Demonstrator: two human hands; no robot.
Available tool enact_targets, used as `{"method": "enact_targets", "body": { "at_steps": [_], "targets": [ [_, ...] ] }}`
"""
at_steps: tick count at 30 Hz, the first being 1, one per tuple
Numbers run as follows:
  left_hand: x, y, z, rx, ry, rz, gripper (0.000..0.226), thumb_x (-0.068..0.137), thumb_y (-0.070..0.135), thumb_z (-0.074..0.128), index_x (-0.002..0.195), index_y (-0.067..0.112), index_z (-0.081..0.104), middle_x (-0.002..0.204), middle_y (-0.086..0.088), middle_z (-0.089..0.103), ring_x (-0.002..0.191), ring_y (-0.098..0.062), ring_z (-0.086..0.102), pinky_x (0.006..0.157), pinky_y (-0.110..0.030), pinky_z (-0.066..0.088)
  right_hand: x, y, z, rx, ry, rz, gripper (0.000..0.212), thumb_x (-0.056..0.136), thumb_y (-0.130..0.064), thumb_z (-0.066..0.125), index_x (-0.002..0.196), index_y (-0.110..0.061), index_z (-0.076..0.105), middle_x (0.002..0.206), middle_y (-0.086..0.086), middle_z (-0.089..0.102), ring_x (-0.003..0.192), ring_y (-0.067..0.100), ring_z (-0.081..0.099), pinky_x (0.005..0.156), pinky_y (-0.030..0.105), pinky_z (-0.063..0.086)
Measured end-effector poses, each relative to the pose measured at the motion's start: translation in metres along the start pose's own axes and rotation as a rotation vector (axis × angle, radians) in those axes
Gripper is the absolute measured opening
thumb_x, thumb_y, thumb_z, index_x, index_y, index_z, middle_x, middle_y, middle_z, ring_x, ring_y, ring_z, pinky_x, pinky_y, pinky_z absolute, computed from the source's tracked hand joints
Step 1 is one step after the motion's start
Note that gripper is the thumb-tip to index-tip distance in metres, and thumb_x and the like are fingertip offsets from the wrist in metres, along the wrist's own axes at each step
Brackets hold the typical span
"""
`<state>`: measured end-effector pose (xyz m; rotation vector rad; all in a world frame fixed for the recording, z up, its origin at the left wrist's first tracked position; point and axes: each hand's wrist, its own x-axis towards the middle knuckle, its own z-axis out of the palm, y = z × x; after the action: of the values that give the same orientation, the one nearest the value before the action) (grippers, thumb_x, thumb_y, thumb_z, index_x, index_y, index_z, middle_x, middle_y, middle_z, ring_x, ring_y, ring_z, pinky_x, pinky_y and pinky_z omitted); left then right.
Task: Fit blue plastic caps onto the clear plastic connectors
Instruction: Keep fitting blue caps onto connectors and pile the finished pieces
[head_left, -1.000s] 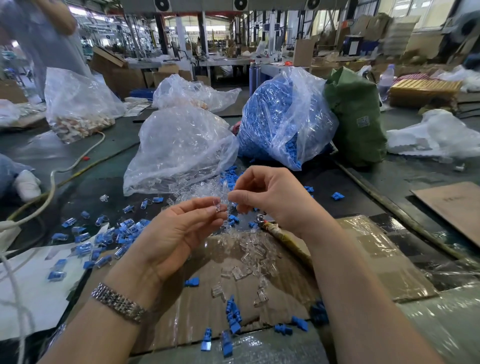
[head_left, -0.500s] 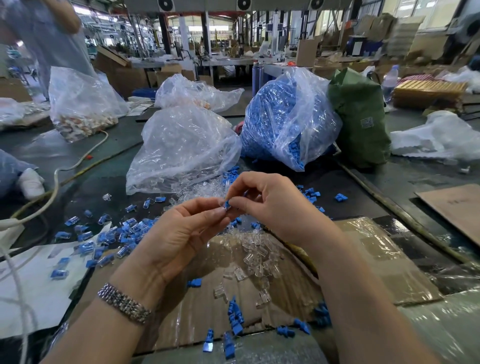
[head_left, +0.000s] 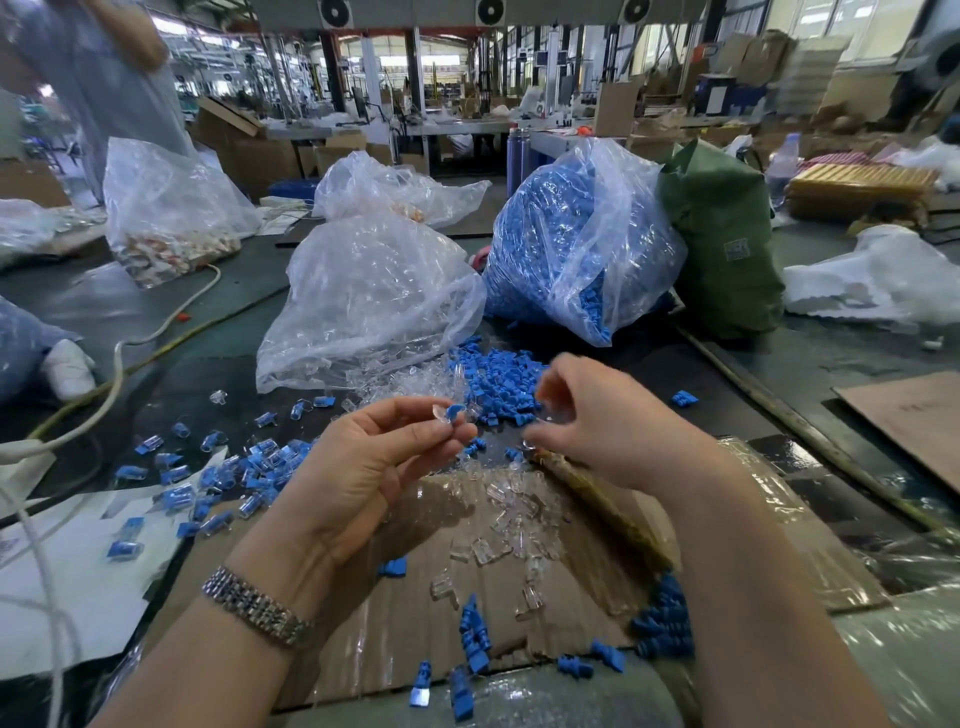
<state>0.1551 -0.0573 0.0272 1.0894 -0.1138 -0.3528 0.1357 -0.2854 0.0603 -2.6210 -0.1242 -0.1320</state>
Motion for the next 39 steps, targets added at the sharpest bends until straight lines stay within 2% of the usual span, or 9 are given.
{"method": "enact_targets", "body": {
  "at_steps": [4, 10, 15, 17, 21, 24, 28, 34, 39],
  "targets": [
    [0.001, 0.0, 0.0, -0.016, 0.0, 0.001, 0.02, 0.076, -0.008, 0.069, 0.093, -0.002, 0.076, 0.11, -0.031, 0.071, 0.1, -0.036, 0.074, 0.072, -0.025, 0.062, -0.007, 0.007, 0.001, -0.272, -0.277, 0.253, 0.032, 0.081, -0.035, 0.076, 0.099, -0.019, 0.055, 0.101, 0.001, 0.051, 0.094, 0.022, 0.05, 0.082, 0.04, 0.051],
    [-0.001, 0.0, 0.002, -0.019, 0.02, -0.003, 0.024, 0.075, -0.007, 0.069, 0.099, -0.005, 0.071, 0.108, -0.031, 0.071, 0.096, -0.034, 0.075, 0.069, -0.025, 0.062, -0.005, 0.001, 0.006, -0.31, -0.244, 0.31, 0.036, 0.082, -0.039, 0.078, 0.072, -0.017, 0.051, 0.078, 0.002, 0.052, 0.089, 0.028, 0.05, 0.07, 0.035, 0.04],
    [-0.001, 0.0, 0.002, -0.017, 0.044, 0.037, 0.025, 0.075, -0.005, 0.07, 0.1, -0.003, 0.069, 0.106, -0.028, 0.073, 0.094, -0.034, 0.075, 0.071, -0.028, 0.062, -0.005, -0.005, 0.006, -0.157, -0.196, 0.217, 0.037, 0.082, -0.039, 0.071, 0.061, -0.016, 0.051, 0.061, 0.001, 0.046, 0.059, 0.018, 0.044, 0.05, 0.031, 0.029],
    [0.0, 0.0, 0.0, -0.025, 0.05, 0.056, 0.025, 0.075, -0.004, 0.072, 0.1, -0.001, 0.072, 0.108, -0.027, 0.073, 0.096, -0.033, 0.075, 0.072, -0.028, 0.062, -0.005, -0.005, 0.005, -0.122, -0.168, 0.189, 0.027, 0.086, -0.033, 0.067, 0.076, -0.009, 0.062, 0.07, 0.006, 0.056, 0.065, 0.022, 0.052, 0.054, 0.032, 0.035],
    [0.002, 0.001, -0.006, 0.0, 0.039, 0.089, 0.029, 0.078, 0.001, 0.072, 0.106, 0.005, 0.077, 0.114, -0.021, 0.073, 0.107, -0.031, 0.073, 0.078, -0.027, 0.061, -0.007, -0.005, -0.006, 0.141, -0.095, 0.147, 0.02, 0.092, -0.015, 0.058, 0.085, 0.003, 0.057, 0.074, 0.017, 0.059, 0.079, 0.038, 0.069, 0.071, 0.049, 0.055],
    [0.004, 0.0, -0.008, 0.009, 0.031, 0.134, 0.028, 0.079, 0.003, 0.073, 0.106, 0.008, 0.078, 0.117, -0.018, 0.073, 0.112, -0.029, 0.071, 0.084, -0.028, 0.059, -0.012, -0.016, -0.01, 0.366, -0.204, 0.115, 0.022, 0.096, -0.012, 0.056, 0.096, 0.009, 0.061, 0.078, 0.018, 0.068, 0.078, 0.033, 0.074, 0.085, 0.057, 0.057],
    [0.005, 0.001, -0.007, 0.03, 0.022, 0.194, 0.026, 0.078, 0.004, 0.075, 0.103, 0.011, 0.079, 0.116, -0.015, 0.074, 0.11, -0.024, 0.071, 0.086, -0.028, 0.058, -0.015, -0.027, -0.003, 0.374, -0.351, 0.086, 0.024, 0.098, -0.016, 0.058, 0.095, 0.006, 0.066, 0.094, 0.022, 0.073, 0.093, 0.041, 0.07, 0.088, 0.059, 0.055],
    [-0.001, 0.002, 0.0, 0.251, 0.05, 0.283, 0.039, 0.062, 0.028, 0.085, 0.1, 0.02, 0.081, 0.106, -0.008, 0.078, 0.101, -0.018, 0.072, 0.087, -0.027, 0.058, -0.017, -0.034, -0.001, 0.409, -0.393, 0.043, 0.02, 0.101, -0.019, 0.057, 0.09, -0.005, 0.065, 0.082, 0.003, 0.072, 0.078, 0.018, 0.07, 0.088, 0.051, 0.058],
    [-0.004, 0.0, 0.004, 0.418, 0.09, 0.38, 0.026, 0.073, 0.02, 0.079, 0.099, 0.023, 0.08, 0.102, -0.003, 0.079, 0.101, -0.016, 0.074, 0.086, -0.019, 0.056, -0.018, -0.036, 0.001, 0.384, -0.391, 0.035, 0.024, 0.103, -0.025, 0.055, 0.087, -0.008, 0.061, 0.08, 0.003, 0.068, 0.074, 0.016, 0.069, 0.088, 0.049, 0.058]
  ]
}}
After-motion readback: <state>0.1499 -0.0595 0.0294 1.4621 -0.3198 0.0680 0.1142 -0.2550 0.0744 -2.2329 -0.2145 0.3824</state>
